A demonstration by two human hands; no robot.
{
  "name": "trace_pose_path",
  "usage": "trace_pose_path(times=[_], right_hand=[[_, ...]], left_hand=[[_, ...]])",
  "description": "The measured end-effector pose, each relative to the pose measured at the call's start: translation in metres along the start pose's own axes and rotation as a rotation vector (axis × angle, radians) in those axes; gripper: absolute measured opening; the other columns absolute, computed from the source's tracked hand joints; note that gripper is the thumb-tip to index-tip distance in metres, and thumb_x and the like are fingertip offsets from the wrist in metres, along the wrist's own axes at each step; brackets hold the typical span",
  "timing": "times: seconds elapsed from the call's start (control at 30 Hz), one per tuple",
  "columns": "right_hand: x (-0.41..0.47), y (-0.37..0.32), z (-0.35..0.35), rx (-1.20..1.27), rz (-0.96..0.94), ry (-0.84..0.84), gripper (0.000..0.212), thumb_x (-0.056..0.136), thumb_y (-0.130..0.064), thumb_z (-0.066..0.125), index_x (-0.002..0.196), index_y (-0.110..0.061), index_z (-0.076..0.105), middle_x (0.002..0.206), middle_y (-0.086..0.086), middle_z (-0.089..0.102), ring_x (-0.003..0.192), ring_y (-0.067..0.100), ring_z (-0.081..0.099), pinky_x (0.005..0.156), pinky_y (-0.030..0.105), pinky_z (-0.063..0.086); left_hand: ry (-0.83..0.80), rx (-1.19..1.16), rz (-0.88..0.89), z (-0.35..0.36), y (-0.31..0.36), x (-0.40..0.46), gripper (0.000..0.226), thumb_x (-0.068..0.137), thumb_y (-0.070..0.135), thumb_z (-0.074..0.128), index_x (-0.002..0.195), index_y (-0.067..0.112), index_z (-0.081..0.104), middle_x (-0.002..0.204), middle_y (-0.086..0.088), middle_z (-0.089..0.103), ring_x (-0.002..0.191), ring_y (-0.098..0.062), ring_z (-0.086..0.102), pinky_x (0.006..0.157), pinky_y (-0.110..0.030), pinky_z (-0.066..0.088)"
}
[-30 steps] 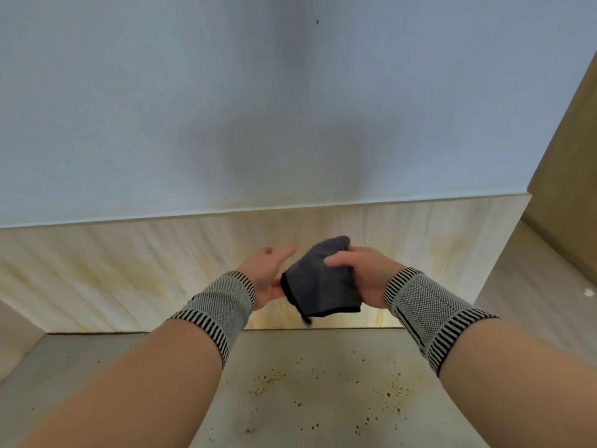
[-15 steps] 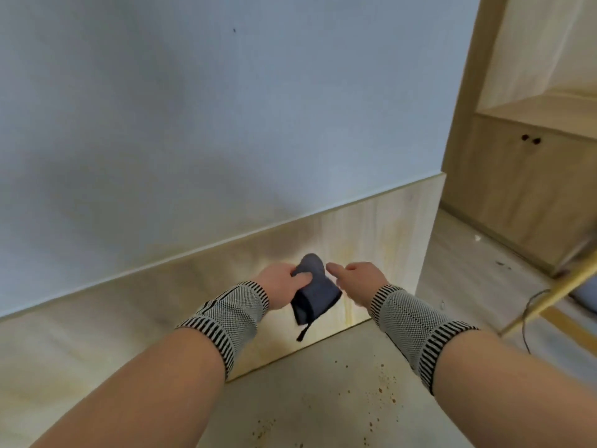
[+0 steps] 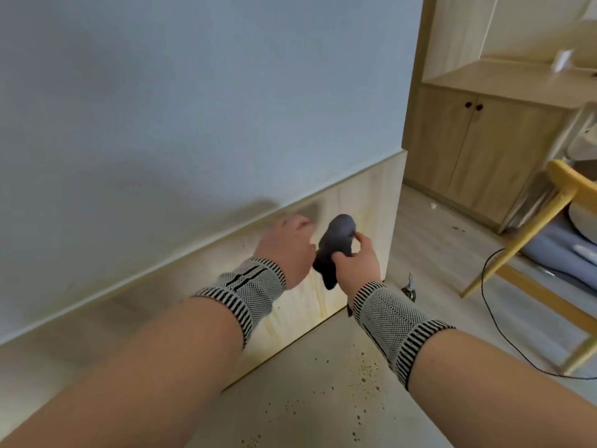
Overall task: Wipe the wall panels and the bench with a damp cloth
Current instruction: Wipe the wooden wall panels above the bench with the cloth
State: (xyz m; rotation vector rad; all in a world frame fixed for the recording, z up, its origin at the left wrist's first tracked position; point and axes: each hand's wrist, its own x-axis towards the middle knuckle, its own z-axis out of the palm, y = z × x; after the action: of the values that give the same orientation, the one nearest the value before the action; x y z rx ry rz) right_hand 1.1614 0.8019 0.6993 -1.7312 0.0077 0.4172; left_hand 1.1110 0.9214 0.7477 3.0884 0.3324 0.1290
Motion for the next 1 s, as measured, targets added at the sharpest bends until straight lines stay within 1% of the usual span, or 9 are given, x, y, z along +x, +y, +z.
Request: trace_pose_path(times=[0.1, 0.27, 0.37, 0.53, 0.63, 0.7, 0.8, 0.93, 1.0], right_hand=[[0.034, -0.009, -0.003, -0.074, -0.045, 0.061, 0.063, 0.096, -0.015, 0.048, 0.153, -0.028, 0.024, 0.133, 0.007, 0.054, 0.097, 0.025, 0.057, 0.067, 0.025, 0.045], [0.071, -0.016, 0.031, -0.202, -0.235, -0.046, 0.063, 0.097, -0.015, 0.05, 0.153, -0.022, 0.022, 0.158, 0.006, 0.016, 0.133, 0.025, 0.041, 0.099, 0.027, 0.036], [0.085, -0.01, 0.046, -0.259, -0.199, -0.109, 0.066, 0.099, -0.015, 0.047, 0.155, -0.019, 0.012, 0.163, 0.005, 0.0, 0.141, 0.024, 0.03, 0.103, 0.028, 0.033], [0.126, -0.005, 0.034, -0.128, 0.063, -0.039, 0.066, 0.096, -0.009, 0.045, 0.154, -0.016, 0.015, 0.161, 0.005, 0.016, 0.138, 0.026, 0.036, 0.091, 0.027, 0.041], [0.125, -0.006, 0.028, -0.1, -0.141, -0.045, 0.07, 0.098, -0.01, 0.047, 0.156, -0.018, 0.008, 0.163, 0.002, 0.003, 0.144, 0.018, 0.023, 0.089, 0.008, 0.02], [0.136, 0.007, 0.027, -0.101, -0.124, -0.065, 0.072, 0.098, -0.011, 0.048, 0.156, -0.019, 0.006, 0.164, 0.0, 0.003, 0.143, 0.018, 0.027, 0.09, 0.009, 0.025], [0.162, 0.021, 0.017, -0.107, 0.143, -0.105, 0.073, 0.098, -0.009, 0.045, 0.156, -0.021, 0.002, 0.163, 0.002, 0.009, 0.14, 0.023, 0.035, 0.097, 0.028, 0.04], [0.155, 0.015, 0.022, -0.061, -0.148, 0.007, 0.07, 0.097, -0.006, 0.045, 0.156, -0.017, 0.009, 0.163, 0.0, 0.0, 0.146, 0.016, 0.019, 0.095, 0.008, 0.021], [0.162, 0.017, 0.028, -0.025, -0.159, 0.06, 0.07, 0.095, -0.004, 0.046, 0.155, -0.02, 0.012, 0.163, -0.003, -0.001, 0.145, 0.015, 0.02, 0.094, 0.009, 0.025]], left_hand=[[0.041, 0.256, 0.101, -0.005, -0.017, 0.03, 0.05, 0.095, 0.01, 0.042, 0.145, 0.014, 0.038, 0.153, 0.0, 0.032, 0.136, -0.024, 0.028, 0.108, -0.037, 0.033], [-0.017, 0.48, 0.148, 0.0, -0.032, 0.054, 0.06, 0.096, 0.013, 0.04, 0.154, 0.012, 0.024, 0.161, 0.001, 0.019, 0.143, -0.023, 0.022, 0.11, -0.033, 0.025], [-0.077, 0.57, 0.166, 0.006, -0.032, 0.067, 0.064, 0.096, 0.017, 0.037, 0.156, 0.012, 0.015, 0.164, 0.002, 0.011, 0.145, -0.022, 0.018, 0.11, -0.034, 0.023], [0.049, 0.645, 0.343, 0.026, -0.037, 0.102, 0.059, 0.081, 0.019, 0.037, 0.134, 0.006, 0.057, 0.143, -0.006, 0.053, 0.115, -0.028, 0.054, 0.088, -0.038, 0.047], [0.159, 0.642, 0.403, 0.036, -0.03, 0.124, 0.056, 0.084, 0.02, 0.036, 0.133, 0.002, 0.054, 0.14, -0.01, 0.055, 0.114, -0.028, 0.046, 0.083, -0.041, 0.039], [0.183, 0.676, 0.435, 0.042, -0.028, 0.136, 0.055, 0.085, 0.022, 0.044, 0.137, 0.004, 0.05, 0.145, -0.011, 0.051, 0.115, -0.028, 0.046, 0.083, -0.041, 0.037], [0.223, 0.68, 0.466, 0.052, -0.031, 0.144, 0.059, 0.084, 0.021, 0.06, 0.139, 0.007, 0.048, 0.15, -0.011, 0.046, 0.115, -0.029, 0.046, 0.082, -0.04, 0.036], [0.272, 0.683, 0.47, 0.055, -0.036, 0.143, 0.059, 0.083, 0.019, 0.061, 0.14, 0.006, 0.049, 0.15, -0.011, 0.044, 0.117, -0.03, 0.044, 0.082, -0.041, 0.035], [0.24, 0.68, 0.468, 0.054, -0.037, 0.143, 0.061, 0.084, 0.02, 0.061, 0.141, 0.006, 0.046, 0.152, -0.011, 0.042, 0.118, -0.03, 0.043, 0.085, -0.042, 0.035]])
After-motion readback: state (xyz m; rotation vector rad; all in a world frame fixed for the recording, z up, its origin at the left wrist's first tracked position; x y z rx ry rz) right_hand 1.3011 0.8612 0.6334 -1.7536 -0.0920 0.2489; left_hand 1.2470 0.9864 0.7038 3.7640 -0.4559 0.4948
